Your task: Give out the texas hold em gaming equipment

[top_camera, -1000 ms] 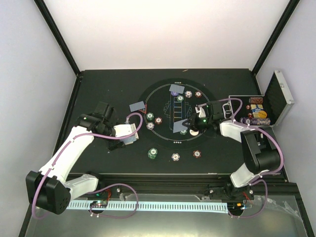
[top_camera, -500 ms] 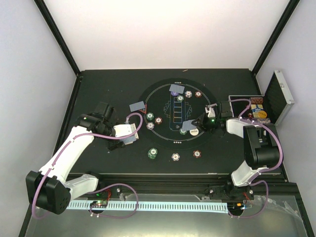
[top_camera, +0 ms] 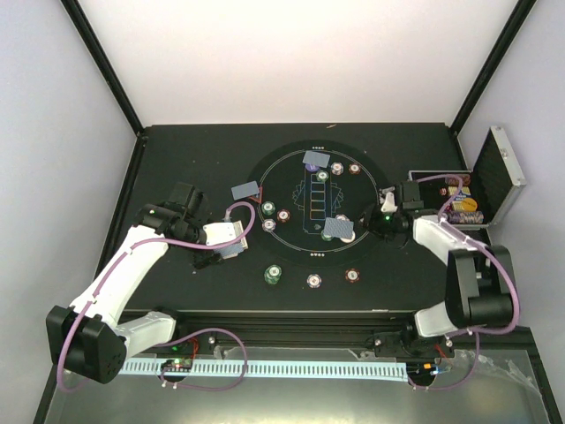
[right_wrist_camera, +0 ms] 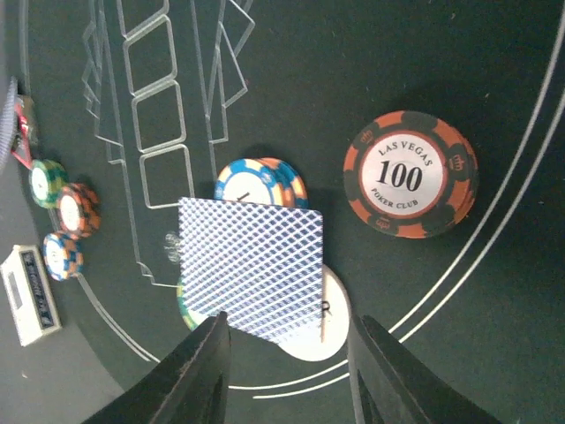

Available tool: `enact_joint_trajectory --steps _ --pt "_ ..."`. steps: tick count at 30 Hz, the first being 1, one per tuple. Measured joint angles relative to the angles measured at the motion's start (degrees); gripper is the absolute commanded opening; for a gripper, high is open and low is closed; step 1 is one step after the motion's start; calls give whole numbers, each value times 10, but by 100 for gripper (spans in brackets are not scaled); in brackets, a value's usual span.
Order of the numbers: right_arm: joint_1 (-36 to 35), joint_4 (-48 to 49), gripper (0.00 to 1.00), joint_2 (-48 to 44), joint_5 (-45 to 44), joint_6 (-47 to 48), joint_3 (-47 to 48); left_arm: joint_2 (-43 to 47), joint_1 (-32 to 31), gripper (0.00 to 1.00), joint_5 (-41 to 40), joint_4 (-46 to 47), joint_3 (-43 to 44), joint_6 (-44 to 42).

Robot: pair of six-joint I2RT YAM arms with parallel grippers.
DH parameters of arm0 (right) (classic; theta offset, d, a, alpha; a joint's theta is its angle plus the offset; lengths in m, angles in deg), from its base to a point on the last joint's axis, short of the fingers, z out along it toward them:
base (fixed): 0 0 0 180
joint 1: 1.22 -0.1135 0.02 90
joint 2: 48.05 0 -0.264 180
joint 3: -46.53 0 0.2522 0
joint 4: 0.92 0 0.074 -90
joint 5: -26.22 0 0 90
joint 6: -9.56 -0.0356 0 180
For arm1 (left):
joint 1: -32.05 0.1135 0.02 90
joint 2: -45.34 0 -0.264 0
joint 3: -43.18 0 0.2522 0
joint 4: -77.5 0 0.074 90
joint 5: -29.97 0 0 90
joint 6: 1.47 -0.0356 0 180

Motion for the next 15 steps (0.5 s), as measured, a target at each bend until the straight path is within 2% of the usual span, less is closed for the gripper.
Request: enact_joint_trajectory --steps 6,9,15 --pt "-31 -17 63 -91 -19 -23 0 0 0 2 0 0 0 0" --pt "-99 -7 70 -117 -12 -58 2 0 0 2 0 0 0 0" --pt "-262 65 74 -100 18 -143 38 0 0 2 2 0 0 0"
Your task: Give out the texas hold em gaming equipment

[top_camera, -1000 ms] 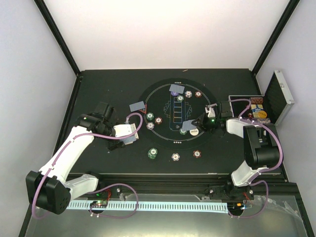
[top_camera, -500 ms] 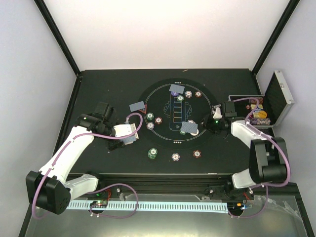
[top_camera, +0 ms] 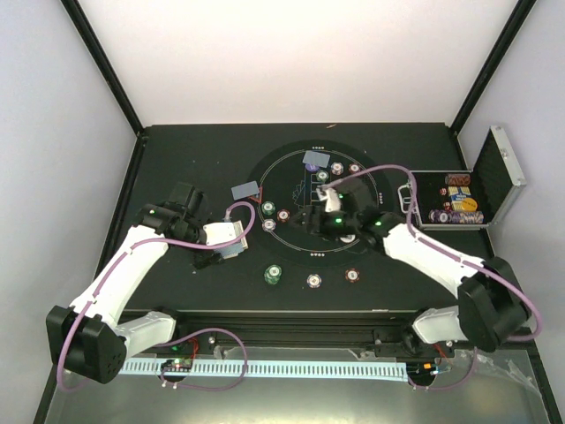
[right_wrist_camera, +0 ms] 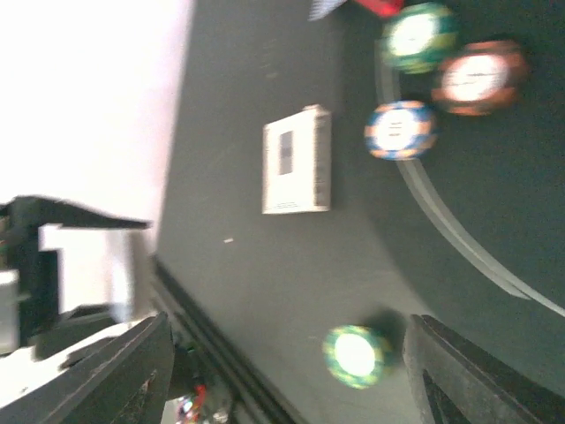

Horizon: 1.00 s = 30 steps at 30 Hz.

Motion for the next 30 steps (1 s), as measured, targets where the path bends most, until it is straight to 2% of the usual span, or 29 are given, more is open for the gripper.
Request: enact_joint_trajectory --steps 4,10,23,30 --pt "-84 76 75 54 24 -53 45 0 0 2 2 0 -1 0" --pt "-165 172 75 152 54 -113 88 2 0 1 2 0 -3 0" --pt "-208 276 71 250 86 -182 122 7 0 1 2 0 -3 0" --pt "-212 306 63 315 98 -206 156 7 0 2 2 0 -3 0"
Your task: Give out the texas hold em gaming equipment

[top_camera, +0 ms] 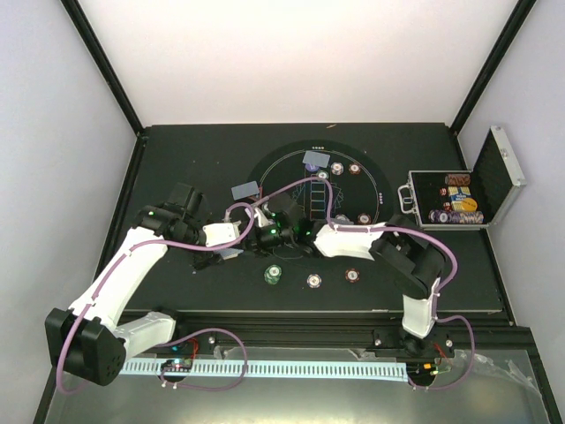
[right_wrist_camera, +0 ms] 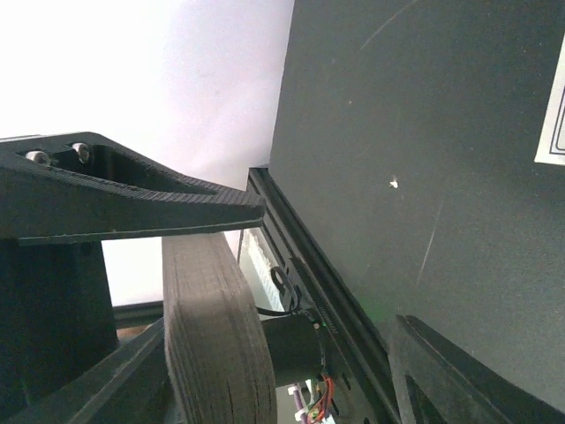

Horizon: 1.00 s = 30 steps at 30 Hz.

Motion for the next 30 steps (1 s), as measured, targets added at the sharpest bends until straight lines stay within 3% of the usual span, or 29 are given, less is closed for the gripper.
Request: enact_joint_trajectory --steps 16,22,30 --pt "28 46 36 -37 9 1 -63 0 0 1 -2 -6 0 0" --pt "34 40 14 -61 6 9 -77 0 0 2 -3 -6 0 0" --pt "43 6 4 -96 -2 29 -88 0 0 2 -3 -6 0 0"
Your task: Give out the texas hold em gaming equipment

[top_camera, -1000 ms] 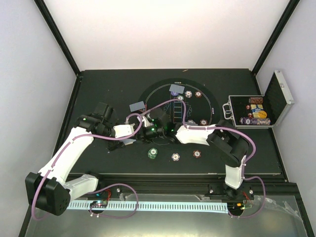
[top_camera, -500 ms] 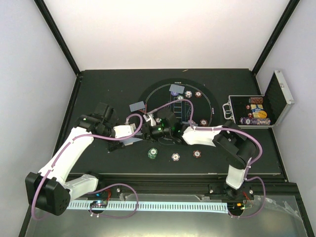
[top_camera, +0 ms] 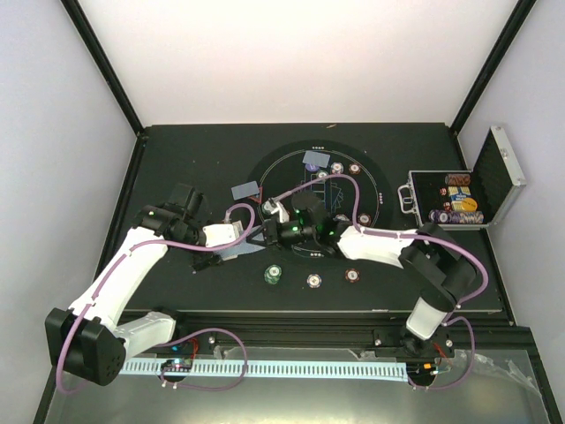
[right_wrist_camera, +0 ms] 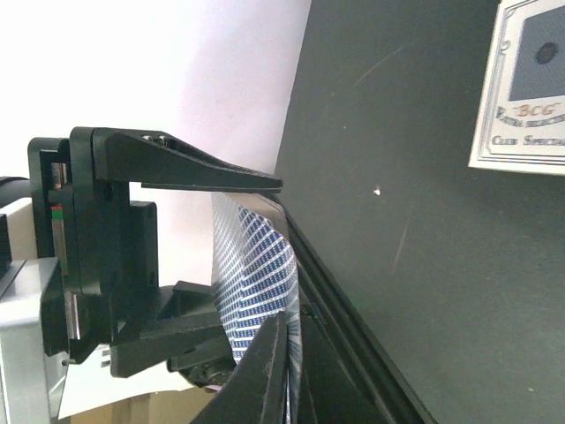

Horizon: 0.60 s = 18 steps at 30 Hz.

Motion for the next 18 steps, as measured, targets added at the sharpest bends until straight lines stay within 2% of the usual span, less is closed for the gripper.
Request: enact_joint_trajectory --steps 12,18 --pt "70 -47 1 -31 1 30 -35 0 0 2 -2 0 0 0" --pt "125 -93 1 -13 11 59 6 0 0 2 -2 0 0 0"
